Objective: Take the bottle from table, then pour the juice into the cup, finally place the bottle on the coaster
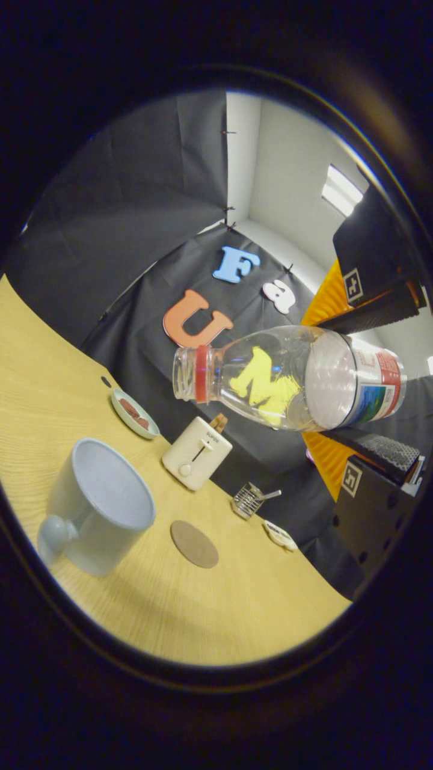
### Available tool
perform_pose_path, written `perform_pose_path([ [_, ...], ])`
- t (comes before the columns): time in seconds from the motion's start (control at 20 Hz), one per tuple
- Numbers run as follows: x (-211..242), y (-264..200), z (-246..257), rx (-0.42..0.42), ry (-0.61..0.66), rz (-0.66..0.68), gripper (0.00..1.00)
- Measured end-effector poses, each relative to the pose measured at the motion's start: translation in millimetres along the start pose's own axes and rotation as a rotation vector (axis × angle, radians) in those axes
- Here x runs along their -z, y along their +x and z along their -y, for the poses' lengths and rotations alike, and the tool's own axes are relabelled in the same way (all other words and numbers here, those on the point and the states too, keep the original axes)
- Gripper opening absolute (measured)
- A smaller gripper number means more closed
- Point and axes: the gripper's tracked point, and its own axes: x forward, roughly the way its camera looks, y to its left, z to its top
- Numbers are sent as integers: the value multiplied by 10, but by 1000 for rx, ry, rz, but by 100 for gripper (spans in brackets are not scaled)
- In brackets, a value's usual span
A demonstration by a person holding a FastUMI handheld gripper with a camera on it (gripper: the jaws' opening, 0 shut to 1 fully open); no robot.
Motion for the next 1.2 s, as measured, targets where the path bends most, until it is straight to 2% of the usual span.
perform_pose_path([
  [0.15, 98, 34, -157, -52, 124, -37, 80],
  [0.3, 153, -27, -376, -154, 353, -96, 80],
  [0.5, 248, -69, -382, -178, 631, -175, 81],
  [0.85, 83, -289, -440, -303, 1103, -257, 81],
  [1.2, 123, -346, -109, -349, 1616, -299, 81],
])
